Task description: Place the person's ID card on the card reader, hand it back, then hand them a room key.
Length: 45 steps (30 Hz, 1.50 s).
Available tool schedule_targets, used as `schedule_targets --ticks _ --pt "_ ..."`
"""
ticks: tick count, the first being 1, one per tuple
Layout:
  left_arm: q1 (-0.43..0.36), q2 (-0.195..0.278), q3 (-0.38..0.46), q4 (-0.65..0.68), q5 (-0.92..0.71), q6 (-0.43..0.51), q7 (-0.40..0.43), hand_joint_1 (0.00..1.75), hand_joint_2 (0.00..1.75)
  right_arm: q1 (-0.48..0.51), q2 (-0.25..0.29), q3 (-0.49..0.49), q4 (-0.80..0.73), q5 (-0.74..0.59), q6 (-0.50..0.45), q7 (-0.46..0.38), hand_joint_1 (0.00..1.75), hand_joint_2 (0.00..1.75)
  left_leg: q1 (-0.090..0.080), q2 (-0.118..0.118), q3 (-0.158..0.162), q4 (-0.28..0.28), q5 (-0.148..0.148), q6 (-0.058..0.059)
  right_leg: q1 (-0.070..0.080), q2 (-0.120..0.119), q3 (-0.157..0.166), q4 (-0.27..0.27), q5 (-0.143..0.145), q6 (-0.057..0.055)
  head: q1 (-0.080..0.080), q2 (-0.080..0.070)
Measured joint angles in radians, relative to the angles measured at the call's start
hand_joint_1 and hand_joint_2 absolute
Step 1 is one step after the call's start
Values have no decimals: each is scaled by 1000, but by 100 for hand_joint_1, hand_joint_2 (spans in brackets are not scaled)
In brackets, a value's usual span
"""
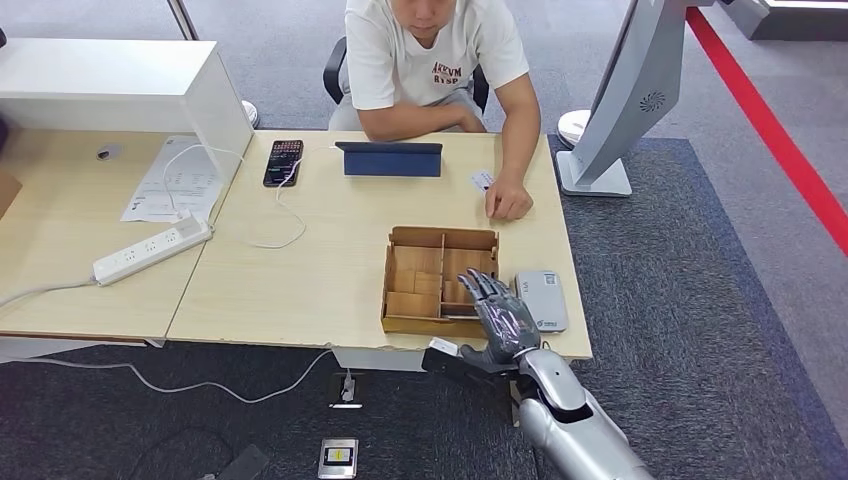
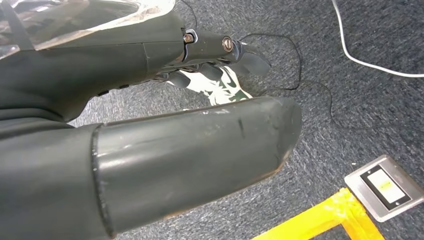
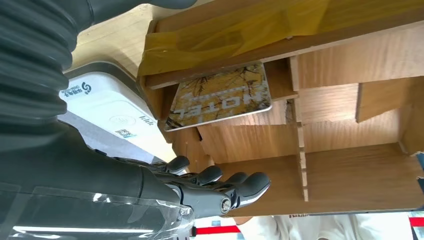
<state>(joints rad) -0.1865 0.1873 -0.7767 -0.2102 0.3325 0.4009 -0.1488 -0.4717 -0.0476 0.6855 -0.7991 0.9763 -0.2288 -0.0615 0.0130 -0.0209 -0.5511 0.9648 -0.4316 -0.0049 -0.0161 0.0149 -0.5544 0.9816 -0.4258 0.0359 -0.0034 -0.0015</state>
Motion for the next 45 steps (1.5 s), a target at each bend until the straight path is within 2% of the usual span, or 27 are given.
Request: schedule_targets --ticks 15,32,45 --pt "-4 -3 2 0 -23 -1 6 0 0 -10 -4 0 26 -18 -9 4 0 175 0 0 1 0 0 0 0 0 1 0 0 0 0 0" --pt "-8 -3 2 0 -38 -3 6 0 0 7 -35 -21 -81 -36 25 34 0 175 0 0 1 0 0 0 0 0 0 0 0 0 0 0" --pt "-8 -3 2 0 -37 -7 5 0 0 23 -46 -24 -103 -24 43 42 0 175 0 1 1 0 0 0 0 0 0 0 0 0 0 0"
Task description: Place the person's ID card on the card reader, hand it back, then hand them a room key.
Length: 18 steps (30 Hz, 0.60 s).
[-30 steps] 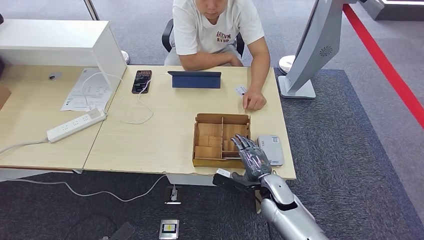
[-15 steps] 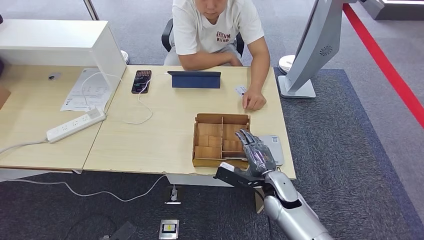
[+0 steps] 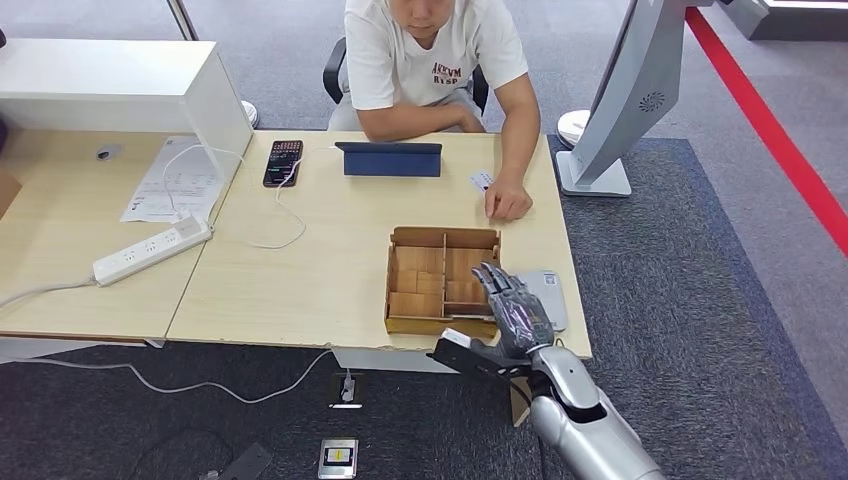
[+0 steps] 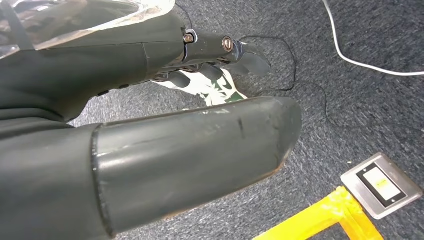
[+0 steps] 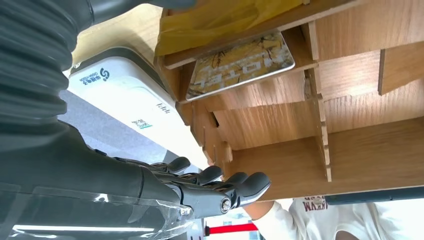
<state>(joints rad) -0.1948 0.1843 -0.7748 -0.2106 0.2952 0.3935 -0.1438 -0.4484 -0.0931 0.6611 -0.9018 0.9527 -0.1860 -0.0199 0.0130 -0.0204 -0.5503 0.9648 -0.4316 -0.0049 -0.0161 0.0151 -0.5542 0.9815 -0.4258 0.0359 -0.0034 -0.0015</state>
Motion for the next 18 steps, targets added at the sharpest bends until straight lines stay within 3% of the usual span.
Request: schedule_targets --ticks 18 --pt "1 0 0 0 2 -1 -1 0 0 -7 21 6 4 9 12 -21 0 175 0 0 0 0 0 0 0 0 0 0 0 0 0 0"
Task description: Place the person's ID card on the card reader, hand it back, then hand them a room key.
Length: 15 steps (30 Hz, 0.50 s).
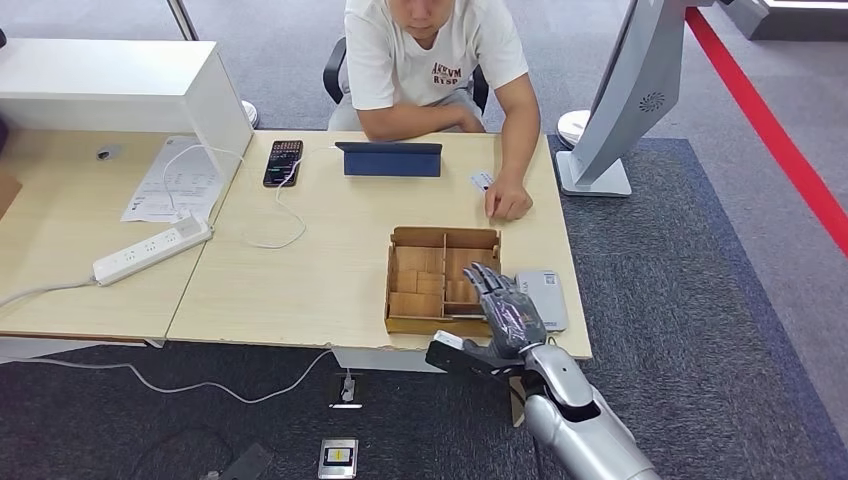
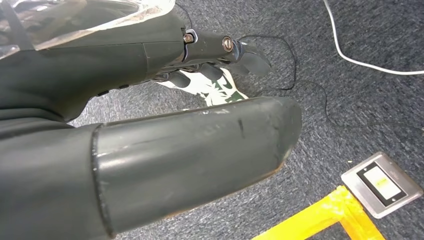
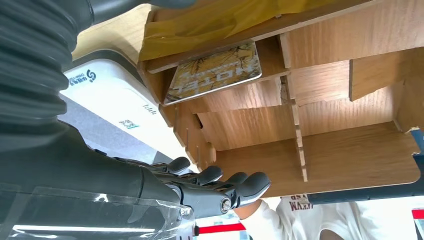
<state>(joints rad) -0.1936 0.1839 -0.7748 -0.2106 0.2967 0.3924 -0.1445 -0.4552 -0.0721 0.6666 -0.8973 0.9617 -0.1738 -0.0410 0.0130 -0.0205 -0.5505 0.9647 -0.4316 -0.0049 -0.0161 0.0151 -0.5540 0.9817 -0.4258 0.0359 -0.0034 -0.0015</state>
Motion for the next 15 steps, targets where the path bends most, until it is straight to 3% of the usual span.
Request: schedule_targets --ticks 1,5,7,15 --pt "0 0 0 0 1 0 0 0 0 -1 1 0 1 0 0 -1 8 175 0 0 0 0 0 0 0 0 0 0 0 0 0 0" --pt "1 0 0 0 3 1 -3 0 0 -3 5 2 4 0 1 -3 166 175 0 0 0 0 0 0 0 0 0 0 0 0 0 0" --pt "2 0 0 0 2 1 -3 0 0 -4 6 2 6 0 2 -3 175 175 0 0 0 0 0 0 0 0 0 0 0 0 0 0" --pt "1 0 0 0 1 1 -1 0 0 -4 6 2 14 -2 26 -4 175 175 0 0 0 0 0 0 0 0 0 0 0 0 0 0"
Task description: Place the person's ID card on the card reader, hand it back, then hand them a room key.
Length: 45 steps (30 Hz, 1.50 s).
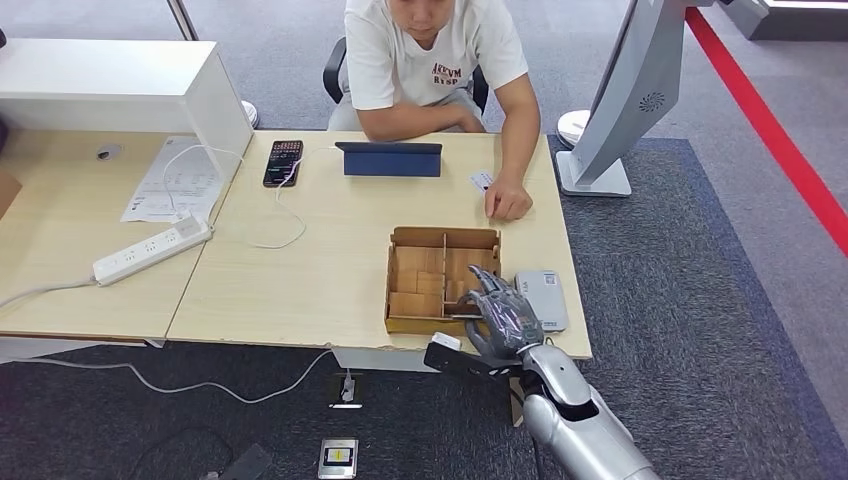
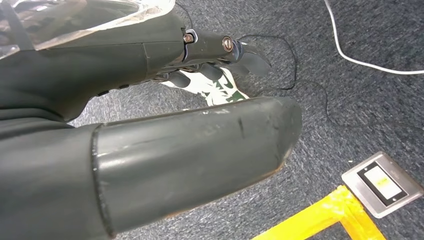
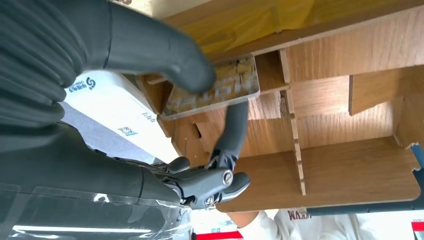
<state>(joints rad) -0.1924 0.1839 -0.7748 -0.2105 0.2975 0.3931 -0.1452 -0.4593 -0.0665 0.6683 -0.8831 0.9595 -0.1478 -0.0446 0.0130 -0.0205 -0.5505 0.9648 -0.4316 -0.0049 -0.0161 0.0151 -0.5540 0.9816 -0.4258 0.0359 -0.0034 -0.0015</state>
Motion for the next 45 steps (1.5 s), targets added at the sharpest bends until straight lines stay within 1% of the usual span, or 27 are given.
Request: schedule_targets --ticks 17,20,23,27,32,35,42,45 --pt "2 0 1 0 4 4 -4 0 0 -7 0 0 11 -16 16 -14 175 175 0 0 0 0 0 0 0 0 0 0 0 0 0 0" --pt "1 0 1 0 -2 5 -4 0 0 -7 0 -1 12 -27 1 -18 175 175 0 0 0 0 0 0 0 0 0 0 0 0 0 0" --pt "1 0 1 0 -5 6 -10 0 0 -8 -1 -8 4 -55 -40 -29 175 175 0 0 0 0 0 0 0 0 0 0 0 0 0 0" --pt "0 0 1 0 -13 14 -21 0 0 -24 -11 -35 -47 -76 -60 -34 175 175 0 0 0 0 0 0 0 0 0 0 0 0 0 0" --pt "0 0 1 0 -20 20 -32 0 0 -77 -45 -100 -158 -75 -20 -33 175 175 0 0 1 0 0 0 0 0 0 0 0 0 0 0" --pt "0 0 1 0 -20 20 -34 0 0 -92 -58 -133 -210 -71 -5 -33 175 175 0 0 1 0 0 0 0 0 0 0 0 0 0 0" --pt "-1 -1 1 0 -22 20 -36 0 0 -95 -74 -170 -279 -59 -12 -33 175 175 0 0 0 0 0 0 0 0 0 0 0 0 0 0" --pt "-2 -1 1 0 -25 20 -39 0 0 -111 -83 -190 -299 -58 -15 -33 175 175 0 0 0 0 0 0 0 0 0 0 0 0 0 0"
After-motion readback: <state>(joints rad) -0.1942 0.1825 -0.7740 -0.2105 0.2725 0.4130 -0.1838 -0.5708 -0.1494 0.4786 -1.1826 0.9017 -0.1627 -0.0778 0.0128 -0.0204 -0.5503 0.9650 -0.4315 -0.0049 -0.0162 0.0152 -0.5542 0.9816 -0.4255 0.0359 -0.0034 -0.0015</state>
